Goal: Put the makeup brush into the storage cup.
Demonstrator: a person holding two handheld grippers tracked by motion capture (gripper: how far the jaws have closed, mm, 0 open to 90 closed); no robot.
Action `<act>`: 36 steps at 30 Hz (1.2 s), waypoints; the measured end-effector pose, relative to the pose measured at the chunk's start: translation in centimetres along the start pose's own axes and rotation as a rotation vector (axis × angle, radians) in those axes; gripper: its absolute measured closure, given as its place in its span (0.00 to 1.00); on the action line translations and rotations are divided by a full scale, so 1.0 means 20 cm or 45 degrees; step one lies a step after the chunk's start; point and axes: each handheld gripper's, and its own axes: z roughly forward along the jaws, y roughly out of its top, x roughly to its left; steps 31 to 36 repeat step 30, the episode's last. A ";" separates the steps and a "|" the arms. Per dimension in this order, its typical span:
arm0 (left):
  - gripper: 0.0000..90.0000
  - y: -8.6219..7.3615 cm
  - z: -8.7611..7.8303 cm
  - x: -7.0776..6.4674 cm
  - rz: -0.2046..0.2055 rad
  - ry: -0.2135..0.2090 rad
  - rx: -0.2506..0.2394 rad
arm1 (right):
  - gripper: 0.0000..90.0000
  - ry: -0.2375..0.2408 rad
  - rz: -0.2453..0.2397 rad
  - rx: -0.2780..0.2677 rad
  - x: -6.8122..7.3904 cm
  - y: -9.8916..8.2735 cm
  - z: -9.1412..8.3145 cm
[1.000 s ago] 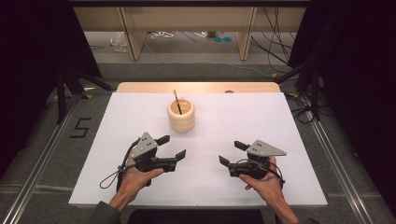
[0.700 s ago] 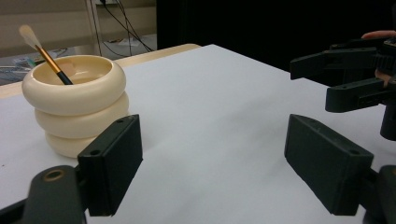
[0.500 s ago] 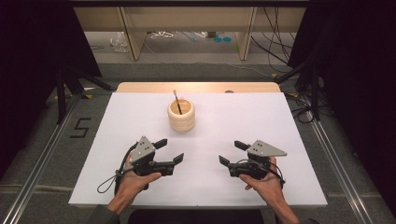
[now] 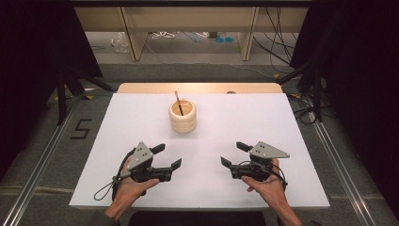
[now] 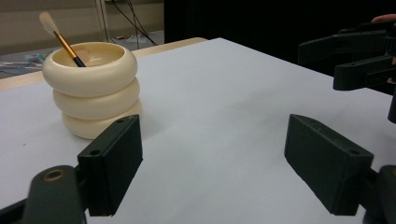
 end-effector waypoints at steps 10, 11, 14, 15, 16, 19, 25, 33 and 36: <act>0.20 -0.01 -0.02 0.00 -0.019 0.006 -0.005 | 0.20 -0.001 -0.004 0.003 0.00 0.00 0.00; 0.20 -0.01 -0.02 0.01 -0.005 0.001 -0.006 | 0.20 -0.005 -0.005 0.012 0.00 0.00 0.00; 0.19 -0.01 -0.02 0.00 -0.025 0.011 0.001 | 0.20 0.003 0.007 -0.003 0.00 0.00 0.00; 0.19 -0.02 -0.01 0.00 -0.029 0.008 0.001 | 0.20 0.002 0.007 -0.005 0.00 0.00 0.00; 0.19 -0.02 -0.01 0.00 -0.035 0.007 0.002 | 0.20 0.003 0.006 -0.004 0.00 0.00 0.00; 0.19 -0.01 -0.02 0.00 -0.015 0.004 -0.002 | 0.20 0.000 0.002 0.004 0.00 0.00 0.00; 0.18 -0.02 -0.01 0.00 -0.029 0.010 -0.002 | 0.20 0.005 0.003 -0.007 0.00 0.00 0.00; 0.18 -0.01 -0.02 0.01 -0.030 0.003 -0.002 | 0.20 -0.014 -0.004 0.014 -0.01 -0.01 0.00; 0.18 -0.01 -0.02 0.01 -0.030 0.003 -0.002 | 0.20 -0.014 -0.004 0.014 -0.01 -0.01 0.00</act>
